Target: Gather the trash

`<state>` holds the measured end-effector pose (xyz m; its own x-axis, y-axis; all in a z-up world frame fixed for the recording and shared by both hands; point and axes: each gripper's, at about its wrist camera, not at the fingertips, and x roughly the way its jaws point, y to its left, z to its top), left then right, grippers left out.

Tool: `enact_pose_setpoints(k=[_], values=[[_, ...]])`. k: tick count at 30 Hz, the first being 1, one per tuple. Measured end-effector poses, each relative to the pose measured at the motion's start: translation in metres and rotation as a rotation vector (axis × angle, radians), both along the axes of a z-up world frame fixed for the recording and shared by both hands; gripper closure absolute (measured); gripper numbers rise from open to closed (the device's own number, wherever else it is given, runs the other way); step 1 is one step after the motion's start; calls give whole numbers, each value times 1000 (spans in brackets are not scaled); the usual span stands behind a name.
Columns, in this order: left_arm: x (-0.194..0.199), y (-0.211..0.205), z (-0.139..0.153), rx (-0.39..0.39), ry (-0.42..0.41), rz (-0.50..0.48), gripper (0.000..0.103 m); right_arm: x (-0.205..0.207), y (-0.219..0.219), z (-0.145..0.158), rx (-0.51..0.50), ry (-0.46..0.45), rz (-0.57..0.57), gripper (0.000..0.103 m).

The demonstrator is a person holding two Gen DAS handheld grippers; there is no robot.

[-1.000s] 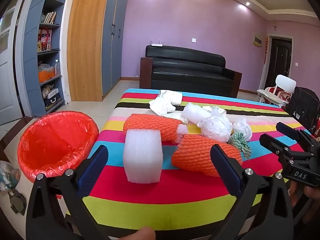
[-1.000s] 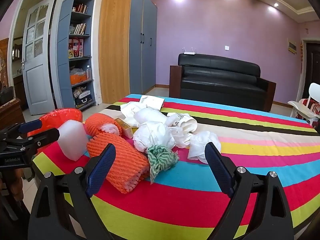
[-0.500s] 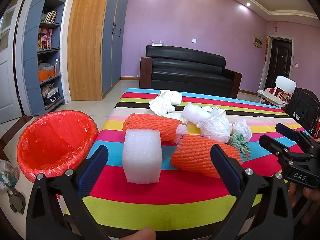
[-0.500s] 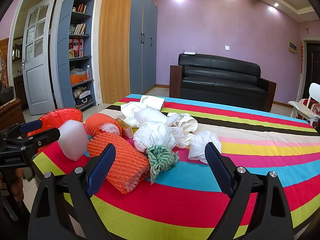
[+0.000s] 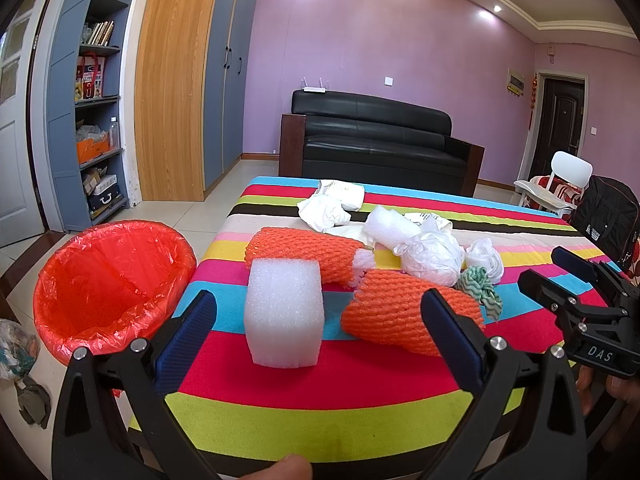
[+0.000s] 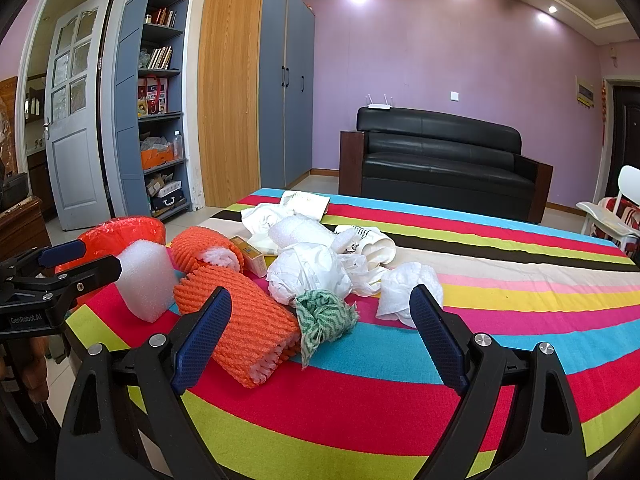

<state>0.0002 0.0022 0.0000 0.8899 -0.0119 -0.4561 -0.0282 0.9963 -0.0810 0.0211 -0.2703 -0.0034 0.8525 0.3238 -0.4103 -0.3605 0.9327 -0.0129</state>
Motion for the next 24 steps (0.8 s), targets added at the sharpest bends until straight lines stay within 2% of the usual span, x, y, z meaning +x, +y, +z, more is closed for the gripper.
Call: enact_pose_setpoints(k=[24], values=[[1,0,1,-2,1,2,4,0,-1,-1,1,0,0,18]])
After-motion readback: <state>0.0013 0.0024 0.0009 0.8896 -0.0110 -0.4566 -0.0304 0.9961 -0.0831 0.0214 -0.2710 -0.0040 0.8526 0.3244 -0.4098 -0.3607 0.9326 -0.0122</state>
